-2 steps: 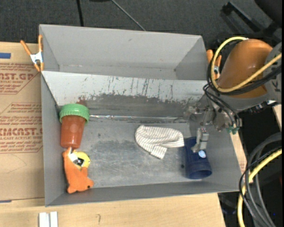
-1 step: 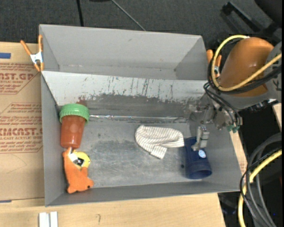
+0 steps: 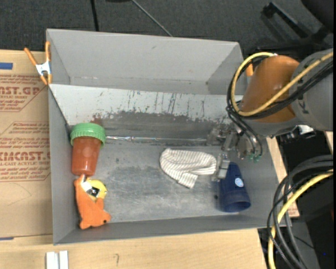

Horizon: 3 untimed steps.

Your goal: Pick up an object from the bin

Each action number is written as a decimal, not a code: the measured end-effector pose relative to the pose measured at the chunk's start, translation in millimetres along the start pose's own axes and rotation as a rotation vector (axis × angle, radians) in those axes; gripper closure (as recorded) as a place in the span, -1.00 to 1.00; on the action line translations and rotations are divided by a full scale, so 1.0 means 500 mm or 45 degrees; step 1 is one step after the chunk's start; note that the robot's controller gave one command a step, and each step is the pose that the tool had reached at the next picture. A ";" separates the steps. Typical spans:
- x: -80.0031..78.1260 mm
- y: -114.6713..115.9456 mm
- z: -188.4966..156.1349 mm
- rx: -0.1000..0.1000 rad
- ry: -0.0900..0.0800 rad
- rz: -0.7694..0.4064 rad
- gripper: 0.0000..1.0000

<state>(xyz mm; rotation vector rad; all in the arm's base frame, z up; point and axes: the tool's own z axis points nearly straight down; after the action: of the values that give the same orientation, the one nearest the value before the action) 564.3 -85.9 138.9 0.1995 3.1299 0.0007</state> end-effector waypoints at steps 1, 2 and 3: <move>-0.003 0.058 0.012 0.001 0.005 -0.068 -1.00; 0.037 0.079 0.026 0.001 0.006 0.212 -1.00; 0.036 0.064 0.131 0.000 0.003 0.292 -1.00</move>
Offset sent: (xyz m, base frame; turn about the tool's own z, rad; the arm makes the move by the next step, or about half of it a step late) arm -0.0142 0.0414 -0.0129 0.1667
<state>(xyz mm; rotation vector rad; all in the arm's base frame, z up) 550.6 -51.9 73.2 0.5565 3.0888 0.0015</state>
